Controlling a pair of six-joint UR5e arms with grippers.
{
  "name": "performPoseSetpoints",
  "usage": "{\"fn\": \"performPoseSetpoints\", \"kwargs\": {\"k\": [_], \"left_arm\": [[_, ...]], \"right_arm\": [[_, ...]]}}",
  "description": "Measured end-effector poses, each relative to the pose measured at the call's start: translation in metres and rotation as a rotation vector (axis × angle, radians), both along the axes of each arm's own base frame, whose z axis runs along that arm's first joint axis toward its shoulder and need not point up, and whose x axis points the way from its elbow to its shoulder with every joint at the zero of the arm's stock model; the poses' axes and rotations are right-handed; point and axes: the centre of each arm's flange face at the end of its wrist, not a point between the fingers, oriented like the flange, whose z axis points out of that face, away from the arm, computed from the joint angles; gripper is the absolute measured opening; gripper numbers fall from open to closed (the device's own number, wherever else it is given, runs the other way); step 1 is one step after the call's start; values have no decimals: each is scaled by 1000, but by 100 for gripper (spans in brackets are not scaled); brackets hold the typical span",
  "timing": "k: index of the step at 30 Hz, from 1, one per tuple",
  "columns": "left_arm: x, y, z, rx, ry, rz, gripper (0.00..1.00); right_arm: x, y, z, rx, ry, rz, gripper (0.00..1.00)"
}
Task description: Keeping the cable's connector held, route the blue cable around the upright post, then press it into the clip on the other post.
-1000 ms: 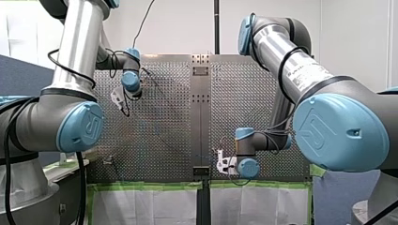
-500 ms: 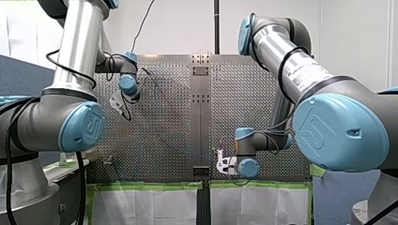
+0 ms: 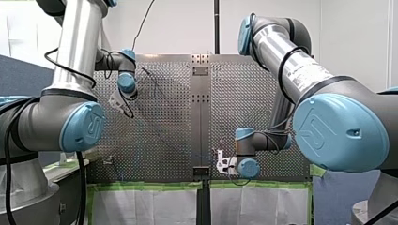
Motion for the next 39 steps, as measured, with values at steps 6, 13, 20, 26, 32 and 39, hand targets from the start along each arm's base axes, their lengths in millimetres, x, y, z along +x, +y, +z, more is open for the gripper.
{"fn": "performPoseSetpoints", "kwargs": {"k": [6,13,20,26,32,39], "left_arm": [[-6,-8,13,-51,-21,-39,100],[-17,-11,13,-64,-14,-48,100],[-30,-15,-1,-64,6,-62,100],[-43,-16,-1,-62,-4,-66,100],[-61,-11,6,-62,-15,-67,100],[-75,-11,20,-47,-28,-81,100]], "right_arm": [[0,0,0,-1,-1,0,0],[0,0,0,-1,-1,0,0],[0,0,0,-1,-1,0,0],[0,0,0,-1,-1,0,0],[0,0,0,-1,-1,0,0],[0,0,0,-1,-2,0,0]]}}
